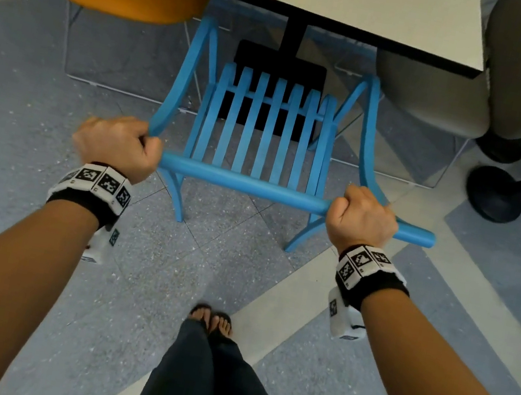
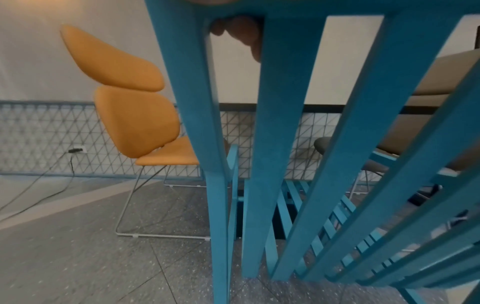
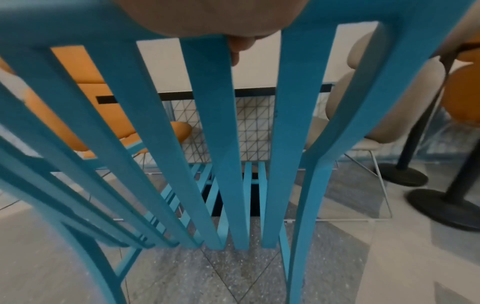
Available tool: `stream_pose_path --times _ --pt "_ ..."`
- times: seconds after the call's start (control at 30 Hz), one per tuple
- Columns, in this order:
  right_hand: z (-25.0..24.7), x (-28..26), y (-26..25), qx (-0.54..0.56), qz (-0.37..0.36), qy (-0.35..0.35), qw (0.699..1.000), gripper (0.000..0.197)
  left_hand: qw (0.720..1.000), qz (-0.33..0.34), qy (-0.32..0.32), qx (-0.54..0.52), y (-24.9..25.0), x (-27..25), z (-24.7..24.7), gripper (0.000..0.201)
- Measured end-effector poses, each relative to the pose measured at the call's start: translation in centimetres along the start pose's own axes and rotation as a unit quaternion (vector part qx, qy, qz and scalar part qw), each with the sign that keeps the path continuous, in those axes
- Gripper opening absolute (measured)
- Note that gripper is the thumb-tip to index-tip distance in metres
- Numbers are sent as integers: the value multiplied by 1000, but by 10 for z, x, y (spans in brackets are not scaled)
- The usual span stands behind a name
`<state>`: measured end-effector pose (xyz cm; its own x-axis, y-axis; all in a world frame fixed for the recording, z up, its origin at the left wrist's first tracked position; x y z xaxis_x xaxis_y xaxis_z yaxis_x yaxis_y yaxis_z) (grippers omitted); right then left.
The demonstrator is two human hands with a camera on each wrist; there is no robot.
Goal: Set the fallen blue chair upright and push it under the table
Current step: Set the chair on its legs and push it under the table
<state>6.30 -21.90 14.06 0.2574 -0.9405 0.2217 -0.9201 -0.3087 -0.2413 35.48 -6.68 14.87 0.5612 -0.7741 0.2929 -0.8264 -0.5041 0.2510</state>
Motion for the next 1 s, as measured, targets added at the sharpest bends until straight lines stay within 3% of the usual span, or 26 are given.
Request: stream_pose_path --times 0.27,0.47,0.57,0.67,0.8,1.0 --pt "-3 1 0 5 -15 -23 1000 29 999 15 -39 11 1 3 -5 24" --pt "-7 5 11 -28 1 -35 999 42 996 39 -78 -7 4 4 -9 37" --pt "-11 3 7 -40 23 -51 998 45 995 22 -95 -3 7 4 -11 38" --pt "-15 5 6 -41 36 -93 994 35 993 -6 -118 -1 9 5 -10 38" --pt "-18 3 12 -29 17 -110 993 34 993 -26 -118 -9 13 0 -11 39" --pt "-18 -15 31 -32 2 -64 997 35 996 -12 -87 4 20 -23 -11 36"
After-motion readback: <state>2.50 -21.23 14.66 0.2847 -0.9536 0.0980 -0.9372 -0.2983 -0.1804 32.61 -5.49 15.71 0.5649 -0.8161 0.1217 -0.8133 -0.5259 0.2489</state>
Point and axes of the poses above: each hand's wrist, its own x-axis towards the middle knuckle, its own z-axis out of the palm, y = z × x, the point moved 1 cm from there along x, towards the middle knuckle, and after that the axes turned 7 degrees about z, right-handed, at the moved point
